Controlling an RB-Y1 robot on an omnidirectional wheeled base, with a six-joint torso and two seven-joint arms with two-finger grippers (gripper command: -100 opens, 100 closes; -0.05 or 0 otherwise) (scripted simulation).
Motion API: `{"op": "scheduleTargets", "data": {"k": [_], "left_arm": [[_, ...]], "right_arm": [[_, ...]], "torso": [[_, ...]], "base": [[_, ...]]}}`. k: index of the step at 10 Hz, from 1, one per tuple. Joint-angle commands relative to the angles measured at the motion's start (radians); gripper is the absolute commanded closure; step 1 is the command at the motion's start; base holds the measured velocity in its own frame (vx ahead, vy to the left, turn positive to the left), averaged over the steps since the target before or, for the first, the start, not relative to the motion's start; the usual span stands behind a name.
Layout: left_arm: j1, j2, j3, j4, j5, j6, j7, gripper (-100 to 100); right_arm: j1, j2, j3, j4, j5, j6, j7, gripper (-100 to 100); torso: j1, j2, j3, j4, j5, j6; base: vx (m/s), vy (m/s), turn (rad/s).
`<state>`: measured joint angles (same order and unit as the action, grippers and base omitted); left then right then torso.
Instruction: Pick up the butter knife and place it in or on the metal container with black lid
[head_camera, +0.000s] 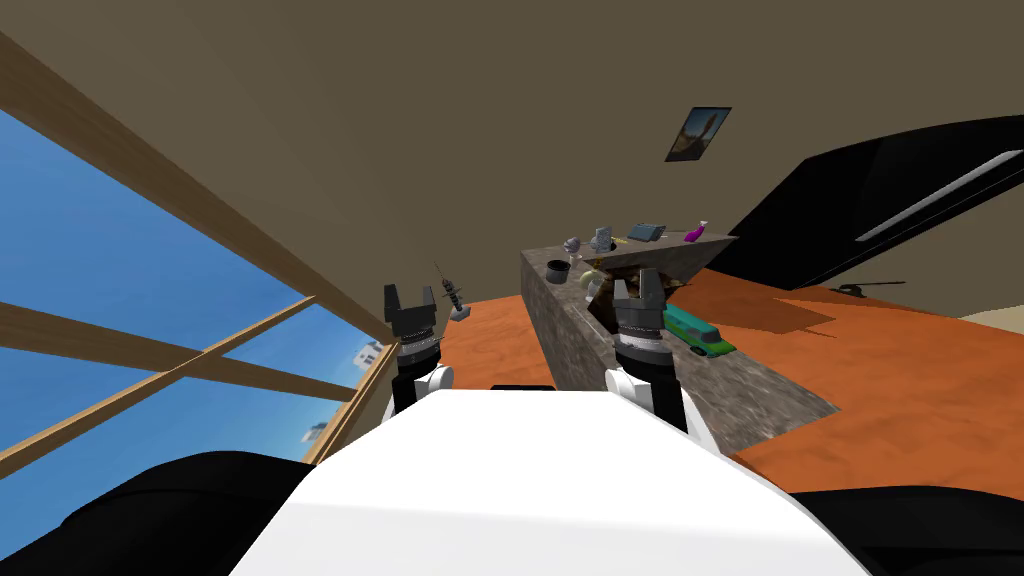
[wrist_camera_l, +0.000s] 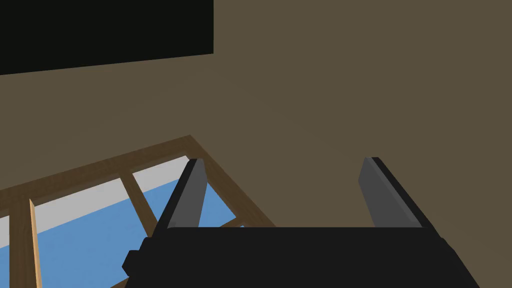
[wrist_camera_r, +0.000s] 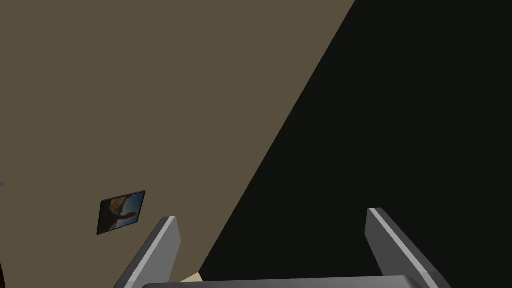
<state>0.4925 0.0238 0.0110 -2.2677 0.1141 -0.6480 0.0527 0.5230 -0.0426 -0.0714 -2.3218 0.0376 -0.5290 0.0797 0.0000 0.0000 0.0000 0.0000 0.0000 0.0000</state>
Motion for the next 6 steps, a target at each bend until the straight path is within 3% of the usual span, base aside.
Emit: {"op": "scheduleTargets", "data": {"k": [1, 6], "left_arm": [[0.0, 0.0, 0.0, 0.0, 0.0, 0.0, 0.0, 0], [0.0, 0.0, 0.0, 0.0, 0.0, 0.0, 0.0, 0]], "right_arm": [[0.012, -0.048, -0.011, 0.021, 0.004, 0.0, 0.002, -100], [0.065, -0.176, -0.065, 0.11, 0.024, -0.002, 0.013, -100]], "torso": [[0.0, 0.0, 0.0, 0.0, 0.0, 0.0], [-0.001, 0.002, 0.001, 0.001, 0.0, 0.0]], "base": [[-0.013, 0.002, 0.097], [-0.033, -0.001, 0.124]]}}
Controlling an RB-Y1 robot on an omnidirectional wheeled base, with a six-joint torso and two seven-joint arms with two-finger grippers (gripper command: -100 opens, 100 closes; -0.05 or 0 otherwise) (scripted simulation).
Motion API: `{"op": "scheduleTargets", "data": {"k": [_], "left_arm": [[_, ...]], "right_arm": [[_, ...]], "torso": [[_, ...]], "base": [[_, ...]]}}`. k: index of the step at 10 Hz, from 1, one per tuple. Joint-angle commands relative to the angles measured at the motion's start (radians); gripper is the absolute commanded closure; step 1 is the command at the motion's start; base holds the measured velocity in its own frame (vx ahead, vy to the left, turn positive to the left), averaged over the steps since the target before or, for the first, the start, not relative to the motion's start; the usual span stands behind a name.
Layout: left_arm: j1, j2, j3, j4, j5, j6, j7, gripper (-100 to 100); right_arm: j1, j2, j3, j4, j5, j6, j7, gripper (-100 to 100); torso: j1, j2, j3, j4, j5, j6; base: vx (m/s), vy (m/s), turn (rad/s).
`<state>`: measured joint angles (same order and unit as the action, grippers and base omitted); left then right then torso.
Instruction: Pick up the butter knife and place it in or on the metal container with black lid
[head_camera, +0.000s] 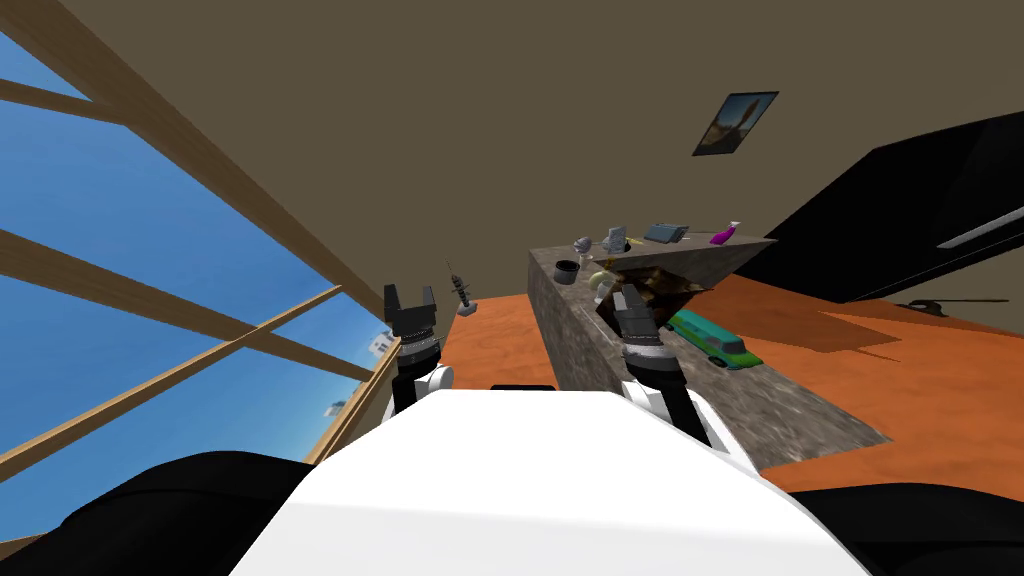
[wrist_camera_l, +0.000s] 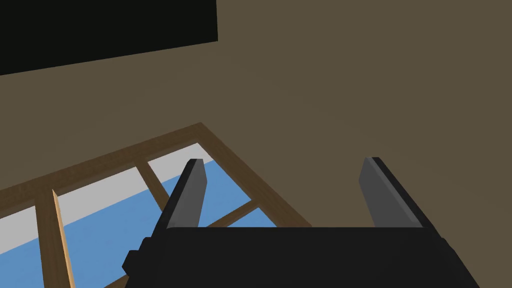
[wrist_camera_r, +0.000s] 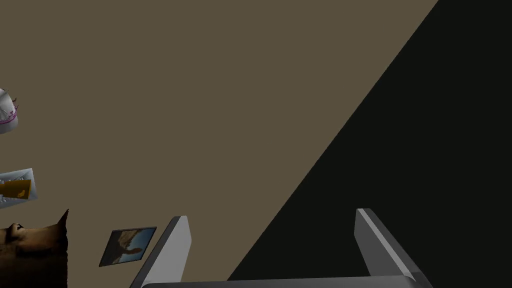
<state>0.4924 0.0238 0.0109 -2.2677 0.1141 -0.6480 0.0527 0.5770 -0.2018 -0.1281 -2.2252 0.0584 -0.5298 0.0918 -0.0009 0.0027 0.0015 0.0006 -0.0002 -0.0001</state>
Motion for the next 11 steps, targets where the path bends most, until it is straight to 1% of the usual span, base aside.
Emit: {"op": "scheduleTargets", "data": {"k": [1, 2, 4, 5, 7, 8, 11], "left_arm": [[0.0, 0.0, 0.0, 0.0, 0.0, 0.0, 0.0, 0], [0.0, 0.0, 0.0, 0.0, 0.0, 0.0, 0.0, 0], [0.0, 0.0, 0.0, 0.0, 0.0, 0.0, 0.0, 0], [0.0, 0.0, 0.0, 0.0, 0.0, 0.0, 0.0, 0], [0.0, 0.0, 0.0, 0.0, 0.0, 0.0, 0.0, 0], [0.0, 0.0, 0.0, 0.0, 0.0, 0.0, 0.0, 0], [0.0, 0.0, 0.0, 0.0, 0.0, 0.0, 0.0, 0]], "right_arm": [[0.025, -0.05, -0.024, 0.037, 0.008, -0.002, 0.005, -100], [0.025, -0.054, -0.024, 0.037, 0.008, -0.002, 0.005, -100], [0.057, -0.121, -0.058, 0.087, 0.019, -0.005, 0.014, -100], [0.057, -0.126, -0.058, 0.087, 0.019, -0.005, 0.014, -100], [0.091, -0.191, -0.093, 0.141, 0.031, -0.007, 0.023, -100], [0.091, -0.199, -0.093, 0.141, 0.031, -0.007, 0.023, -100], [0.143, -0.296, -0.141, 0.223, 0.05, -0.008, 0.037, -100]], "torso": [[0.0, 0.0, 0.0, 0.0, 0.0, 0.0], [0.0, 0.001, 0.0, 0.0, 0.0, 0.0], [0.0, 0.0, 0.0, 0.0, 0.0, 0.0], [0.0, 0.0, 0.0, 0.0, 0.0, 0.0], [0.0, 0.0, 0.0, 0.0, 0.0, 0.0], [0.0, 0.0, 0.0, 0.0, 0.0, 0.0], [0.0, 0.0, 0.0, 0.0, 0.0, 0.0]], "base": [[-0.051, -0.005, 0.164], [-0.039, -0.006, 0.038], [-0.041, 0.003, 0.142], [-0.038, -0.001, 0.061], [-0.039, 0.004, 0.13], [-0.035, -0.004, 0.083], [-0.042, 0.009, 0.178]]}}
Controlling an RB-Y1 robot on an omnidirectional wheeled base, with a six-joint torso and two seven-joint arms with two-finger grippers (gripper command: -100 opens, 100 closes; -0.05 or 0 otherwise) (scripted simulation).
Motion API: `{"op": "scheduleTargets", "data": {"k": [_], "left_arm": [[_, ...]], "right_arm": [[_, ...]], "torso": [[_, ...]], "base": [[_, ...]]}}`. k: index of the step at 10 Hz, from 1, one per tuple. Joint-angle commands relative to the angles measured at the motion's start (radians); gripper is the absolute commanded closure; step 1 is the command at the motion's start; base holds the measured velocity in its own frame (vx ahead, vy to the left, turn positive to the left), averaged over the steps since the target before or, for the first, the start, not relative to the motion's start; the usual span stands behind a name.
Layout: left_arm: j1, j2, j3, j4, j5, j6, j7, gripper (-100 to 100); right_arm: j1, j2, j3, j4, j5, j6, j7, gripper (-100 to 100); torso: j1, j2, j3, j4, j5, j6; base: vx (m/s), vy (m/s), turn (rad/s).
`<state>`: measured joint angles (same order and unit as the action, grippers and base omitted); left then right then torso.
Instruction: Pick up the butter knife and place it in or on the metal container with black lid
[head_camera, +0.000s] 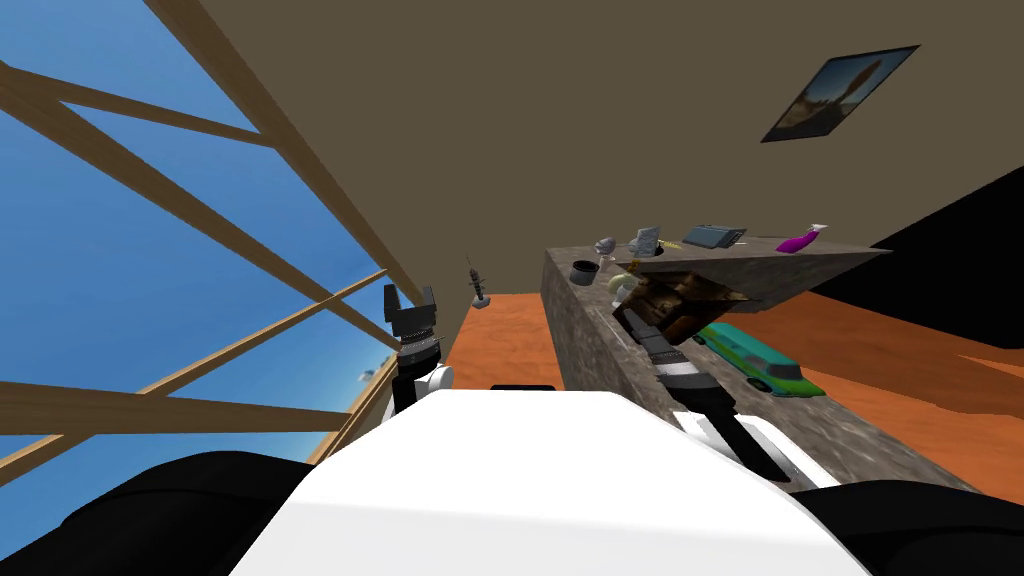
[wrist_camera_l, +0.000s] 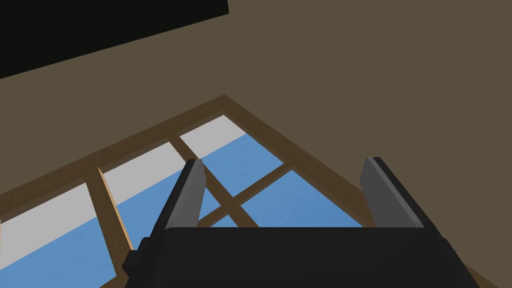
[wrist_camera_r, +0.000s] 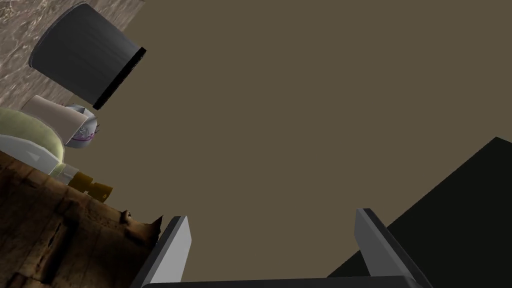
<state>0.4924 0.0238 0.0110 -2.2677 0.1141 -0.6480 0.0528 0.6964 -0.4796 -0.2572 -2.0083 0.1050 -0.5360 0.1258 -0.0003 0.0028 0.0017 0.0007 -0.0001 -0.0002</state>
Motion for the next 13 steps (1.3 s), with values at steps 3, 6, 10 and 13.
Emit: {"op": "scheduleTargets", "data": {"k": [3, 6, 10, 13], "left_arm": [[0.0, 0.0, 0.0, 0.0, 0.0, 0.0, 0.0, 0], [0.0, 0.0, 0.0, 0.0, 0.0, 0.0, 0.0, 0], [0.0, 0.0, 0.0, 0.0, 0.0, 0.0, 0.0, 0], [0.0, 0.0, 0.0, 0.0, 0.0, 0.0, 0.0, 0]], "right_arm": [[0.056, -0.087, -0.038, 0.06, 0.015, 0.0, 0.012, -100], [0.101, -0.173, -0.065, 0.136, 0.031, 0.007, 0.023, -100], [0.155, -0.288, -0.068, 0.233, 0.052, 0.033, 0.027, -100], [0.194, -0.361, -0.048, 0.309, 0.069, 0.065, 0.024, -100]], "torso": [[0.0, 0.0, 0.0, 0.0, 0.0, 0.001], [0.0, -0.001, -0.001, 0.0, 0.0, 0.0], [0.001, -0.004, -0.002, -0.001, 0.0, 0.0], [0.001, -0.008, -0.004, -0.002, 0.0, 0.0]], "base": [[-0.035, 0.007, 0.106], [-0.026, 0.016, 0.155], [0.015, 0.022, 0.134], [0.068, 0.027, 0.131]]}}
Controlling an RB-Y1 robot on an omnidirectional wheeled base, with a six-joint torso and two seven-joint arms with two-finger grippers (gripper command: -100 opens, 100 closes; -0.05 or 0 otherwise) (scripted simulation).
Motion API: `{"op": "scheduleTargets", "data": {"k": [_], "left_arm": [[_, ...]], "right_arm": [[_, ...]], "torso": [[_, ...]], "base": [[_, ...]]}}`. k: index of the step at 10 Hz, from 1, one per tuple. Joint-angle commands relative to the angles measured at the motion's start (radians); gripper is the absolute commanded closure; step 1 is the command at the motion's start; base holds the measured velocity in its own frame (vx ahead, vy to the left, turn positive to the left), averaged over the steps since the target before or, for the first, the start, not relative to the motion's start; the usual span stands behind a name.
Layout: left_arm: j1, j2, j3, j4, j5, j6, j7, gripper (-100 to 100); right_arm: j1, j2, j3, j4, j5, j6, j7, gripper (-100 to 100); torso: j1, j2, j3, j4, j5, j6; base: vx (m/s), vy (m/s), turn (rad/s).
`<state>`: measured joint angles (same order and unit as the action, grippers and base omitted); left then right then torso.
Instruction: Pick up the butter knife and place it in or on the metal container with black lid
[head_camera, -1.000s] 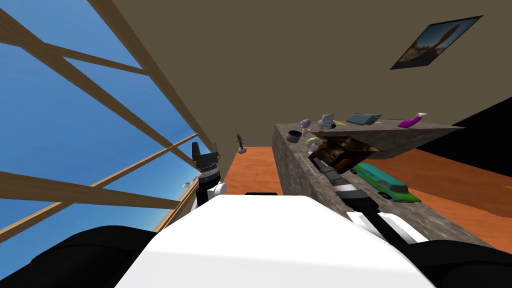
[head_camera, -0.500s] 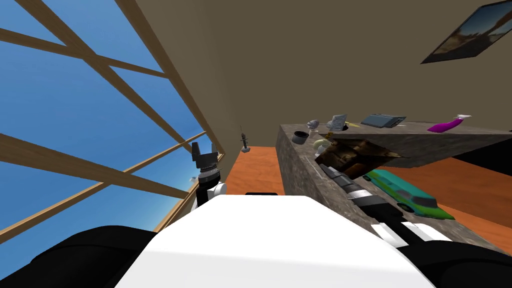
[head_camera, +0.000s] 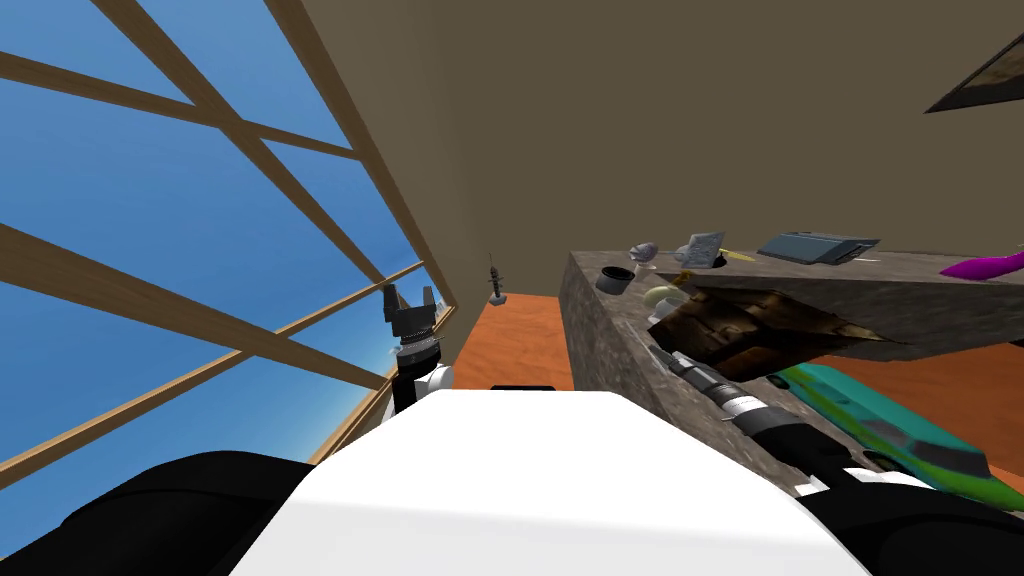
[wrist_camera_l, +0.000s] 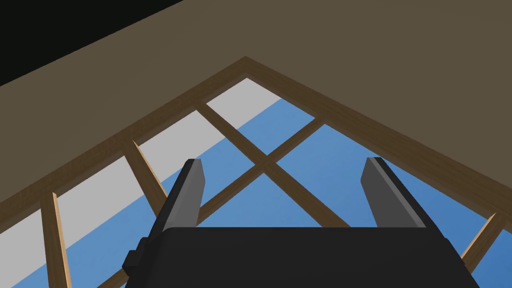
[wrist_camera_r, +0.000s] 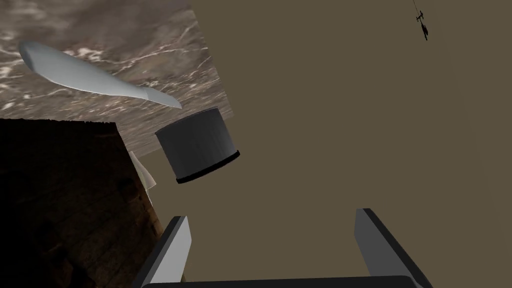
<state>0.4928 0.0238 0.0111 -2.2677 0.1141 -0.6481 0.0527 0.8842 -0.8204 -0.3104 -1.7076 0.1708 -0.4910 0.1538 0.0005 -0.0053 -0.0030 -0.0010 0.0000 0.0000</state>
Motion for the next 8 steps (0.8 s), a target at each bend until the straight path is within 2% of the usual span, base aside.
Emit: {"op": "scheduleTargets", "data": {"k": [1, 2, 3, 6, 7, 8], "left_arm": [[0.0, 0.0, 0.0, 0.0, 0.0, 0.0, 0.0, 0], [0.0, 0.0, 0.0, 0.0, 0.0, 0.0, 0.0, 0], [0.0, 0.0, 0.0, 0.0, 0.0, 0.0, 0.0, 0], [0.0, 0.0, 0.0, 0.0, 0.0, 0.0, 0.0, 0], [0.0, 0.0, 0.0, 0.0, 0.0, 0.0, 0.0, 0], [0.0, 0.0, 0.0, 0.0, 0.0, 0.0, 0.0, 0]], "right_arm": [[0.019, -0.044, 0.015, 0.034, 0.008, 0.033, -0.006, -100], [0.032, -0.067, 0.025, 0.06, 0.014, 0.045, -0.008, -100], [0.032, -0.067, 0.025, 0.06, 0.014, 0.045, -0.008, -100], [0.068, -0.135, 0.057, 0.135, 0.03, 0.085, -0.017, -100], [0.068, -0.135, 0.057, 0.135, 0.03, 0.085, -0.017, -100], [0.079, -0.157, 0.068, 0.157, 0.035, 0.098, -0.02, -100]], "torso": [[0.0, 0.0, 0.0, 0.0, 0.0, 0.0], [0.0, -0.001, 0.0, 0.0, 0.0, 0.0], [0.0, -0.002, -0.001, 0.0, 0.0, 0.0], [0.001, 0.0, 0.0, 0.0, 0.0, 0.0], [0.001, -0.001, -0.001, 0.0, 0.0, 0.0], [-0.001, 0.0, 0.0, 0.0, 0.0, 0.0]], "base": [[0.083, 0.022, 0.107], [0.102, 0.027, 0.12], [0.071, 0.023, 0.039], [0.08, 0.026, 0.112], [0.074, 0.004, 0.014], [0.065, 0.009, 0.071]]}}
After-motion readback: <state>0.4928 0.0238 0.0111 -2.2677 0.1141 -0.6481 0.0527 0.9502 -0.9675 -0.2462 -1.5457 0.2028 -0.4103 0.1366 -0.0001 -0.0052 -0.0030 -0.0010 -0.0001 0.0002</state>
